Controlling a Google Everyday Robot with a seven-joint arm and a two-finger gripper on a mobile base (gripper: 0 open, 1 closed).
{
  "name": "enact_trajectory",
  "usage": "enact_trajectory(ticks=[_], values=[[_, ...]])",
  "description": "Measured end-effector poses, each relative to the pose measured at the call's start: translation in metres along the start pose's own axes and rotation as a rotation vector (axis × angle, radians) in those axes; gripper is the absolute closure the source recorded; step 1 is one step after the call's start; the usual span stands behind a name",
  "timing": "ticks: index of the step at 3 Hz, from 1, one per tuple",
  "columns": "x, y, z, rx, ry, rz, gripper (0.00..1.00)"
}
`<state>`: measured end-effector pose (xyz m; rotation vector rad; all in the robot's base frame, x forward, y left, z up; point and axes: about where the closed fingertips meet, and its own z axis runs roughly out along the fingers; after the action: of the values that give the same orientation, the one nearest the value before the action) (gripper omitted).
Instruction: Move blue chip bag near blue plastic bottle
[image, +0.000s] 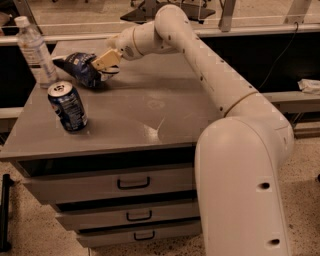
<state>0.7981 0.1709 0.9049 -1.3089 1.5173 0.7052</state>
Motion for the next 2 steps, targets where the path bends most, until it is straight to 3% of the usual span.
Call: enact_trajectory(ticks=[1,2], values=[[-0.001,-0.001,-0.002,0.004,-0.003,0.001,0.0],[0.001,-0.02,-0.022,0.064,0.002,0.003,0.0]])
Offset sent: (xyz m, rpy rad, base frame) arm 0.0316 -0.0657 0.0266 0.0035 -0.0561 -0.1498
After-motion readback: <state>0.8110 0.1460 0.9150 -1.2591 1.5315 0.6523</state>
